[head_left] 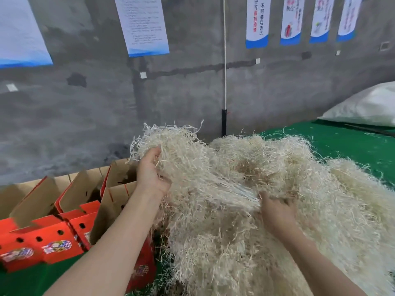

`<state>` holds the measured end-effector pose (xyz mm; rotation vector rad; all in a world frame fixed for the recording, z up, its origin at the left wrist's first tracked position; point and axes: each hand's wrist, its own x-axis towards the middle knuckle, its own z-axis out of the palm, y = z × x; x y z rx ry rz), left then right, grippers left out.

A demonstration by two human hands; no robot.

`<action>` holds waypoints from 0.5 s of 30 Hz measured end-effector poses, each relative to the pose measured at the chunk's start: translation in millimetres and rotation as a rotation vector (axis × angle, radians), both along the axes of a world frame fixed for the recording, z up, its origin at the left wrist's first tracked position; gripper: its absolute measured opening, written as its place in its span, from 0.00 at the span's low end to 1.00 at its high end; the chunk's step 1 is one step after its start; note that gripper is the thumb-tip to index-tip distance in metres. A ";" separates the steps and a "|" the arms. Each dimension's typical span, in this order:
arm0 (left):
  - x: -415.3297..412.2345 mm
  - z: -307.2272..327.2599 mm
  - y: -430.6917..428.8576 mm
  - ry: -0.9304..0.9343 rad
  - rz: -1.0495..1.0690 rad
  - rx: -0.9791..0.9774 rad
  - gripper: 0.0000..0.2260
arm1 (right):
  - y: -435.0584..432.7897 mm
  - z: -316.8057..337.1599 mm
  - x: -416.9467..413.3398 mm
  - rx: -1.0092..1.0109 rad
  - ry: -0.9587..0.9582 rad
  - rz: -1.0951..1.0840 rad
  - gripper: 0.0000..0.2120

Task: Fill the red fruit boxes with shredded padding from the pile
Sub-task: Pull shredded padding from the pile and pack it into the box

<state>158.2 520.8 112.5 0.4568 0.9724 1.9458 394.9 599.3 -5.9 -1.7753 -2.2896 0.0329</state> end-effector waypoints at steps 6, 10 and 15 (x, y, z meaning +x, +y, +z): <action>9.4 -16.2 -3.7 0.013 -0.003 -0.131 0.15 | -11.4 59.1 17.5 -0.450 0.209 0.323 0.38; 20.1 -13.7 -3.6 0.007 0.022 -0.154 0.13 | -37.2 109.1 21.1 -0.412 0.266 0.655 0.59; 36.9 -0.3 -8.6 0.026 -0.002 -0.091 0.07 | -85.1 71.9 -70.5 -0.598 0.917 0.581 0.67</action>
